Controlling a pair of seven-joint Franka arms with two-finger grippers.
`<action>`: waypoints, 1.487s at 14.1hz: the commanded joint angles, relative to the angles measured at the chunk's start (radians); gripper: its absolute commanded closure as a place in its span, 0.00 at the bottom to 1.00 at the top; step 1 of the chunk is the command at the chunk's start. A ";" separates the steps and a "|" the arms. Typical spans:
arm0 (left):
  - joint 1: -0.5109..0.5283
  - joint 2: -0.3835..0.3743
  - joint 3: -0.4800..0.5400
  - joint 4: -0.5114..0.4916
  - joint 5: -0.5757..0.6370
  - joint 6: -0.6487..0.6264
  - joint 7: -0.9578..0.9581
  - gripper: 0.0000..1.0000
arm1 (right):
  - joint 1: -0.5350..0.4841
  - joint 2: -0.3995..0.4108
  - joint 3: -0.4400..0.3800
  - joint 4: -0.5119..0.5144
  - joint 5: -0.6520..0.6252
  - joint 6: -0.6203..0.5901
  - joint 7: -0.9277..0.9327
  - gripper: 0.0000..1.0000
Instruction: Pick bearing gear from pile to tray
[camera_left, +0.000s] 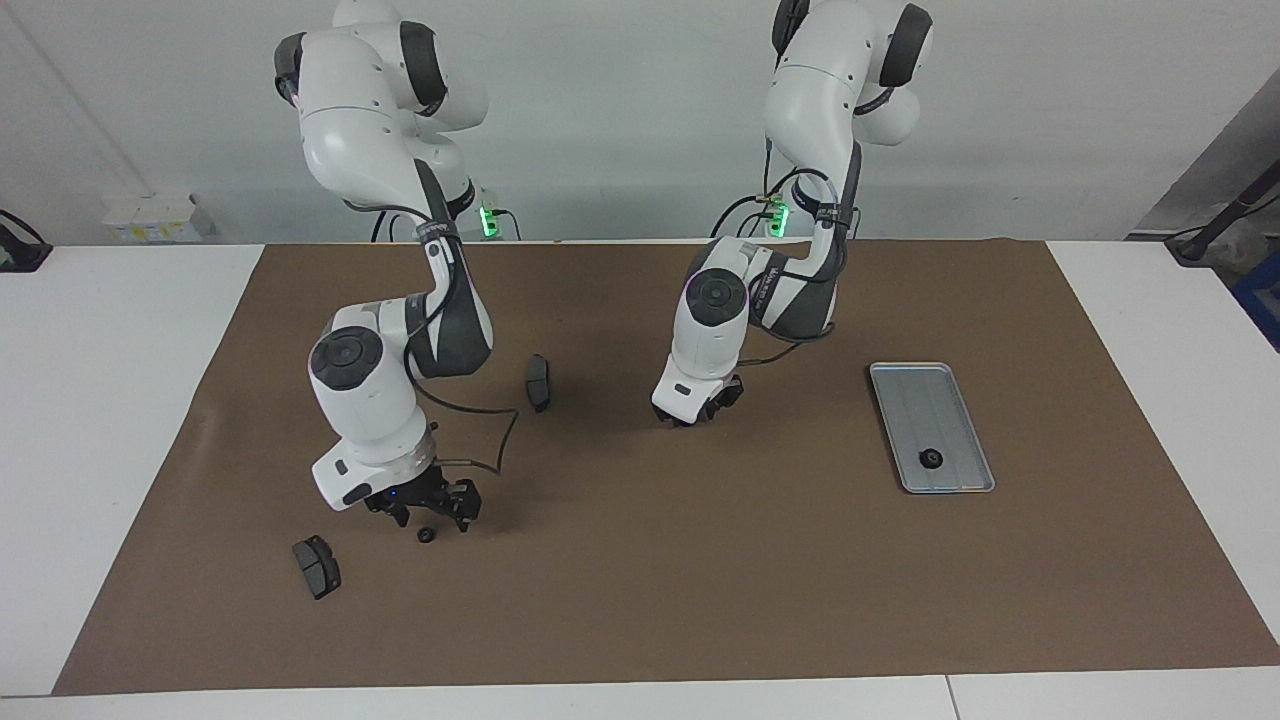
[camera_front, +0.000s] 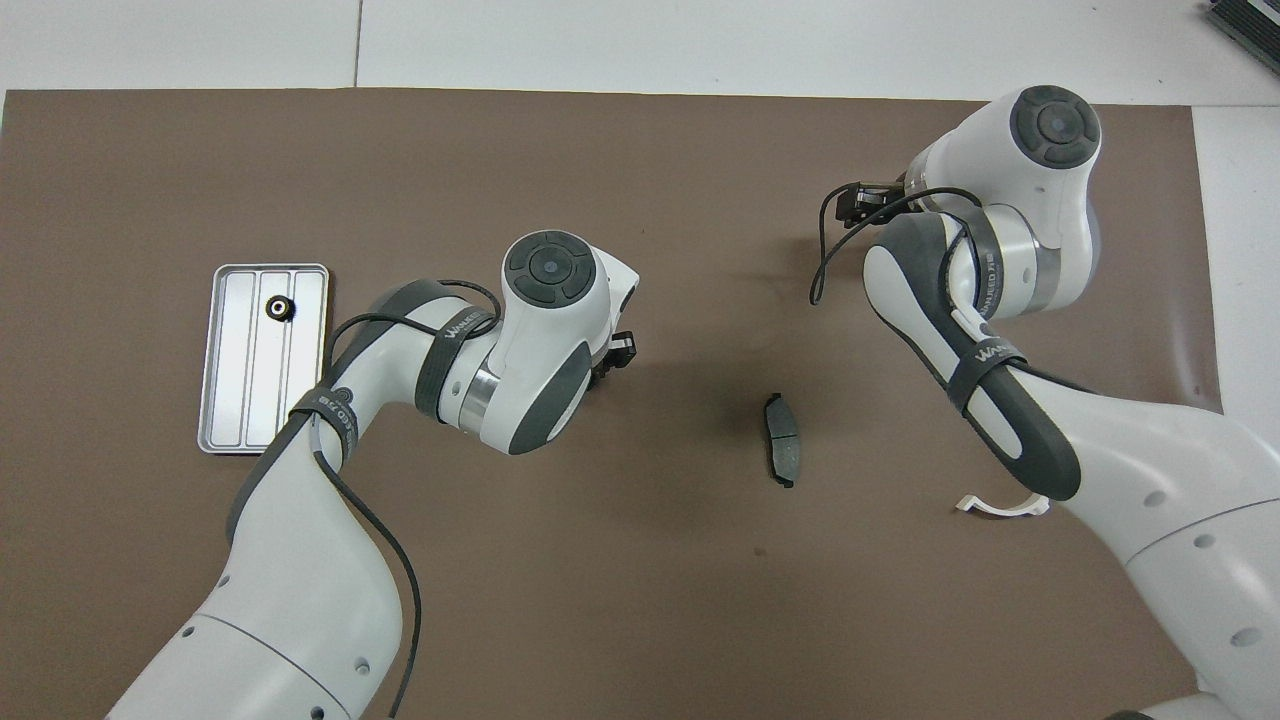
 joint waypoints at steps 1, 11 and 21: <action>-0.025 -0.006 0.018 -0.021 -0.004 0.027 -0.027 0.41 | -0.021 0.056 0.019 0.065 0.022 -0.034 -0.042 0.15; -0.050 -0.008 0.018 -0.036 -0.004 0.022 -0.048 0.51 | -0.040 0.058 0.019 0.050 0.029 -0.025 -0.044 0.38; -0.032 -0.012 0.030 -0.012 0.000 0.022 -0.030 0.69 | -0.038 0.053 0.019 0.033 0.029 -0.025 -0.042 0.48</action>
